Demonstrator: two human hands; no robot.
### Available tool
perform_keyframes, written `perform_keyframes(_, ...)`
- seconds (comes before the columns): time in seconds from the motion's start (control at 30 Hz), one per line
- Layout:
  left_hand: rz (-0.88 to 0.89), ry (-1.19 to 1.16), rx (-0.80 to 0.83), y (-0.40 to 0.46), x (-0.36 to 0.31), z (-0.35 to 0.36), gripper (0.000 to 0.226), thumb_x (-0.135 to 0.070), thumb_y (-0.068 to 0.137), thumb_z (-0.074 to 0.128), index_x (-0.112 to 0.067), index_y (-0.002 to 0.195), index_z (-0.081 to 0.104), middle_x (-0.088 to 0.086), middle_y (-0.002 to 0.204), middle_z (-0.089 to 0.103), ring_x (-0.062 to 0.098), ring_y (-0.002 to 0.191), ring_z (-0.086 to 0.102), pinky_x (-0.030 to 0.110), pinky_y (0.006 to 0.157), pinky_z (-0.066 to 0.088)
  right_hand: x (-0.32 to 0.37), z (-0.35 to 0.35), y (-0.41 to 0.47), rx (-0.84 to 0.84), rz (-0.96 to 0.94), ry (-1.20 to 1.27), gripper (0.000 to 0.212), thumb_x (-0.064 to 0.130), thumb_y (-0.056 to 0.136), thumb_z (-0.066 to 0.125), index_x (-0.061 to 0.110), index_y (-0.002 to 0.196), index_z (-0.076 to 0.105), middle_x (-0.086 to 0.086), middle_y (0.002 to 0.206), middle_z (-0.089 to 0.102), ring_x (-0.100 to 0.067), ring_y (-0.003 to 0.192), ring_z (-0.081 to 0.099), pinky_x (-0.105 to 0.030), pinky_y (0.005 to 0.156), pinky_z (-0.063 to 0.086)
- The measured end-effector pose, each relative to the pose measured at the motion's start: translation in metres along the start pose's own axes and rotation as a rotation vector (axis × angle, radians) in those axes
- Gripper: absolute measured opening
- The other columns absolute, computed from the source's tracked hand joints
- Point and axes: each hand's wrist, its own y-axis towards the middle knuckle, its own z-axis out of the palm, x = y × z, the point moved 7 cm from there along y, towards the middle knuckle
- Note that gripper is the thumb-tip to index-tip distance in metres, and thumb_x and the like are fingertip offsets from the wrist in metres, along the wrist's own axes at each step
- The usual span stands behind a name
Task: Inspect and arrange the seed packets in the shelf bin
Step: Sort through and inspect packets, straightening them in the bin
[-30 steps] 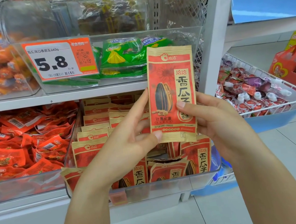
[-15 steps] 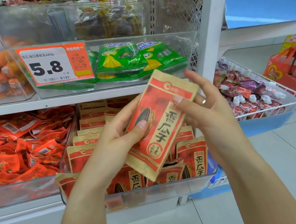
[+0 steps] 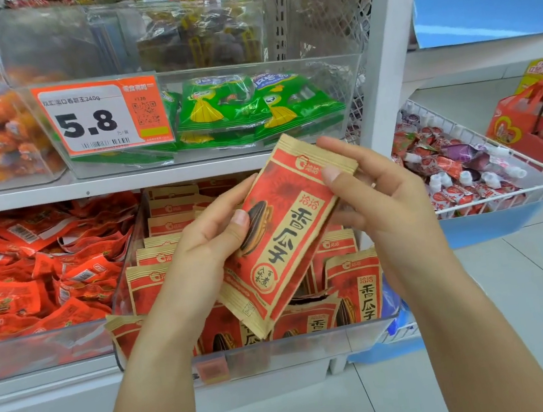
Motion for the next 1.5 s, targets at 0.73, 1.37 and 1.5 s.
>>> perform_keyframes(0.73,-0.125,0.01,0.019,-0.008,-0.007,0.039,0.062,-0.054,0.076,0.07,-0.003,0.106,0.054,-0.015,0.076,0.067,0.001,0.061,0.061,0.014,0.053,0.047,-0.013,0.01,-0.003,-0.041,0.186,0.06,0.04,0.045,0.075,0.074,0.02,0.104,0.062,-0.003,0.099,0.072,-0.012,0.088,0.07,-0.015,0.065,0.052)
perform_keyframes(1.37,-0.103,0.025,-0.116,0.001,-0.014,0.031,0.027,-0.06,0.06,0.059,-0.033,0.058,0.064,-0.009,0.063,0.062,0.004,0.058,0.06,0.015,0.055,0.049,-0.009,0.015,-0.004,-0.035,0.189,0.094,0.045,0.045,0.071,0.06,0.017,0.106,0.064,0.002,0.094,0.072,-0.005,0.083,0.069,-0.018,0.07,0.055)
perform_keyframes(1.5,-0.112,0.016,-0.077,0.0,-0.014,0.032,0.027,-0.061,0.057,0.061,-0.035,0.061,0.066,-0.011,0.066,0.065,0.003,0.059,0.063,0.015,0.057,0.052,-0.011,0.013,-0.003,-0.059,0.201,0.078,0.03,0.035,0.085,0.061,0.014,0.107,0.064,-0.002,0.094,0.074,-0.006,0.081,0.069,-0.019,0.068,0.056)
